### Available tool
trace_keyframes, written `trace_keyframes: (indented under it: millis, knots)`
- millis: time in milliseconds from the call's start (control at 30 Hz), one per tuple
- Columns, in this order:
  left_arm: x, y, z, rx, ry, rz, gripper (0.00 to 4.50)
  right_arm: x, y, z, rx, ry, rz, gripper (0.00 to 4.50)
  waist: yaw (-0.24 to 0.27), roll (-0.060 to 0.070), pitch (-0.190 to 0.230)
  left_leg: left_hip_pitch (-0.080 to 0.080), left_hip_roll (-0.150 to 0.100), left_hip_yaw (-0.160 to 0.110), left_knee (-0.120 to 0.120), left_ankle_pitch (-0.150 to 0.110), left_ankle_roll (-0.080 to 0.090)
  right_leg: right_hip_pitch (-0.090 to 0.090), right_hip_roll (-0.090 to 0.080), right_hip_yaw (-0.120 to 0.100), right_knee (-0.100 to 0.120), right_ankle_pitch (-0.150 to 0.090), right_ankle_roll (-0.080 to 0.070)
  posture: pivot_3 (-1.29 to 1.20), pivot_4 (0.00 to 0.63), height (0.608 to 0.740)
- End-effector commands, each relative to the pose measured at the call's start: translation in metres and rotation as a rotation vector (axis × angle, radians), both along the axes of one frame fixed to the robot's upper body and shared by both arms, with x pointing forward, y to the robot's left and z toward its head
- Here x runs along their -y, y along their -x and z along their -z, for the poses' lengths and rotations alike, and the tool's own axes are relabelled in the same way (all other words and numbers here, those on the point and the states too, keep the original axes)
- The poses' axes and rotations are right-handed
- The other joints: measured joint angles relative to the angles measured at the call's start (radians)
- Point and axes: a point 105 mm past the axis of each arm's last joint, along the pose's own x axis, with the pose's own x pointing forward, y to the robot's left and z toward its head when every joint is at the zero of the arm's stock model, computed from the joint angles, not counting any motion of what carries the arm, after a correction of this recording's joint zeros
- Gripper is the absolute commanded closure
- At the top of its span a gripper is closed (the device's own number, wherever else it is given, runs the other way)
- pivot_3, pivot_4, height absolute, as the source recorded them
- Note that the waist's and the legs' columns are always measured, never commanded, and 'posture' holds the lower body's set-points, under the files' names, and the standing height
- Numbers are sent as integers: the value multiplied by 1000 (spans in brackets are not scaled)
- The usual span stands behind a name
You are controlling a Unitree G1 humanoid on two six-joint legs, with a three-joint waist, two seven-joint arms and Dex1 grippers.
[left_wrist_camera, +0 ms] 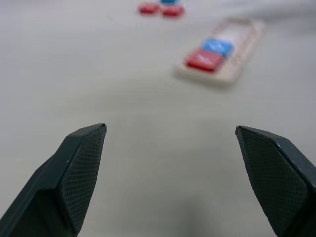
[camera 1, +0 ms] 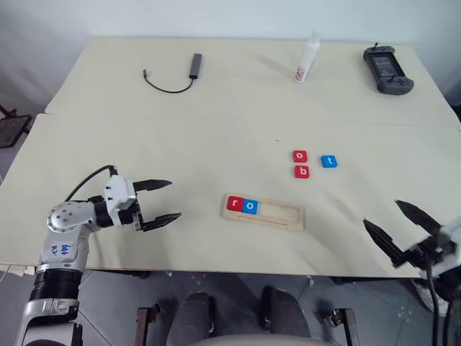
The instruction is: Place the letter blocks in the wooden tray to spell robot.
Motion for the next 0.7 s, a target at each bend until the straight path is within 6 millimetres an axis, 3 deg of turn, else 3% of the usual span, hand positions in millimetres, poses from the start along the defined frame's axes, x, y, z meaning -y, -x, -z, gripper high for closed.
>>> trace_keyframes:
  millis: [33, 200, 333, 533, 700]
  knots:
    - [0, 7, -12, 37, 23, -24, 55, -4, -27, -15, -59, 78, 44, 0, -8, 0, 0, 0, 0, 0, 0, 0, 0, 0, 0, 0, 0, 0, 0, 0, 150, 740]
    - [3, 13, -17, 33, 55, -57, 55, -18, -75, -34, -166, 110, 95, 0, -9, 0, 0, 0, 1, 0, 0, 0, 0, -1, 1, 0, 0, 0, 0, 0, 150, 740]
    - [9, 20, -13, 12, 64, -62, 55, -43, -102, -38, -280, 113, 59, 0, -8, 0, 0, -2, 1, 1, 0, 0, 0, -1, 1, -2, -1, 0, 0, 0, 150, 740]
    - [17, 24, -13, 10, 70, -68, 55, -49, -121, -40, -339, 175, 106, 0, 0, 0, 0, -6, -1, 2, 0, 0, 0, -2, 0, -6, -2, 0, -1, 0, 150, 740]
    - [19, 26, -12, 10, 78, -81, 55, -56, -120, -47, -357, 173, 80, 0, -8, 0, 0, -6, -1, 3, -1, 0, 0, -2, 0, -6, -2, 0, 0, 0, 150, 740]
